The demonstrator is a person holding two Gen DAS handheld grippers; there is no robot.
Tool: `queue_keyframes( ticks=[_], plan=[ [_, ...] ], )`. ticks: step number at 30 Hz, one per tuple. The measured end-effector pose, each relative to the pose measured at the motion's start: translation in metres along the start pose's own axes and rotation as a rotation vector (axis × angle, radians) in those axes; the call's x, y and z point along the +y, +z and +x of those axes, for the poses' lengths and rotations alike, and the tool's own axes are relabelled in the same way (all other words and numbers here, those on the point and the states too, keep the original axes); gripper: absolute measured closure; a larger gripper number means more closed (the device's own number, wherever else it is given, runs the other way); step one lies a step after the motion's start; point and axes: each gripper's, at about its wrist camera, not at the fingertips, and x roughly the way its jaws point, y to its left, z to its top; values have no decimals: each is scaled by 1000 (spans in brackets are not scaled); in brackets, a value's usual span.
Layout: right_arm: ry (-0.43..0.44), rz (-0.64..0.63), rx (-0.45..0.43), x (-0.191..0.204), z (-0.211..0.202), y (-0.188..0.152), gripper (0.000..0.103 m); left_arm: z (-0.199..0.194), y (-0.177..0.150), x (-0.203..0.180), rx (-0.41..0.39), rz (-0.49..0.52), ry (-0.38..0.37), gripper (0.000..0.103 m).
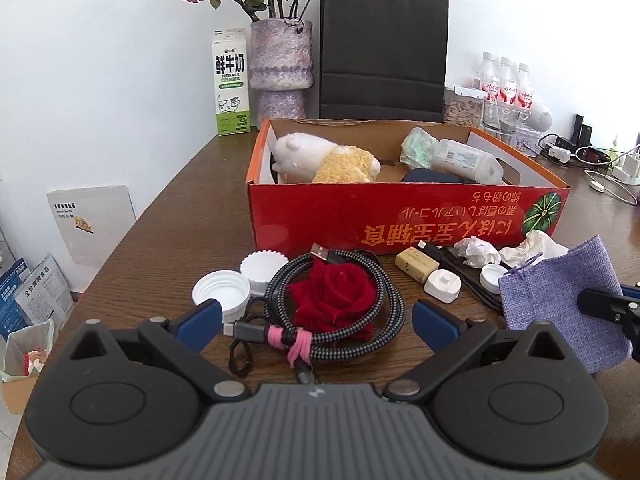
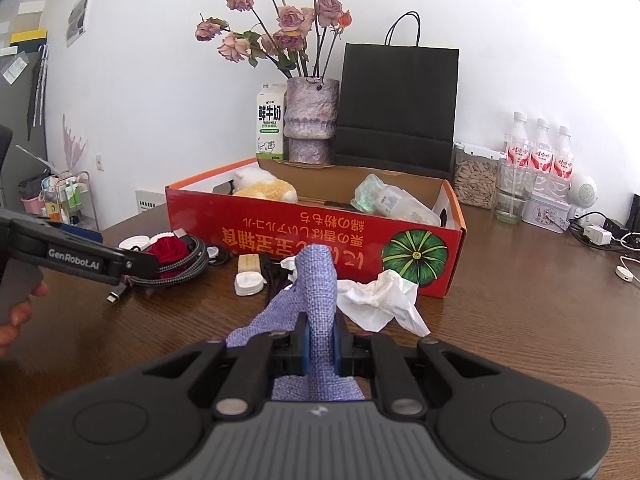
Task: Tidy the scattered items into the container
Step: 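Grasp the white bottle cap with the left gripper while the right gripper holds the pouch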
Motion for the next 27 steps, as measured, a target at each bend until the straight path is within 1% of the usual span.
queue_keyframes(
  ticks=[3, 6, 11, 15, 17, 18, 19, 22, 25, 27],
  plan=[
    [-5, 5, 8, -1, 4, -1, 93, 12, 8, -4, 25, 25, 2, 0],
    [-6, 14, 6, -3, 4, -1, 93, 14, 12, 1, 14, 16, 26, 0],
    [-12, 25, 10, -5, 5, -1, 93, 11, 12, 37, -3, -81, 84, 0],
    [-16, 34, 9, -7, 5, -1, 93, 10, 9, 67, 10, -136, 137, 1],
    [-17, 38, 15, -8, 7, -1, 93, 11, 10, 77, 21, -149, 144, 12],
    [-18, 39, 17, -8, 7, -1, 93, 12, 10, 79, 27, -149, 141, 14],
    [-19, 38, 20, -7, 8, -1, 93, 14, 10, 80, 34, -142, 131, 16],
    [-25, 37, 26, -7, 9, 0, 93, 22, 10, 78, 64, -113, 99, 16],
    [-32, 35, 31, -6, 10, -1, 93, 26, 11, 76, 68, -118, 82, 16],
    [-36, 32, 34, -5, 10, -1, 93, 30, 12, 75, 82, -107, 94, 27]
  ],
)
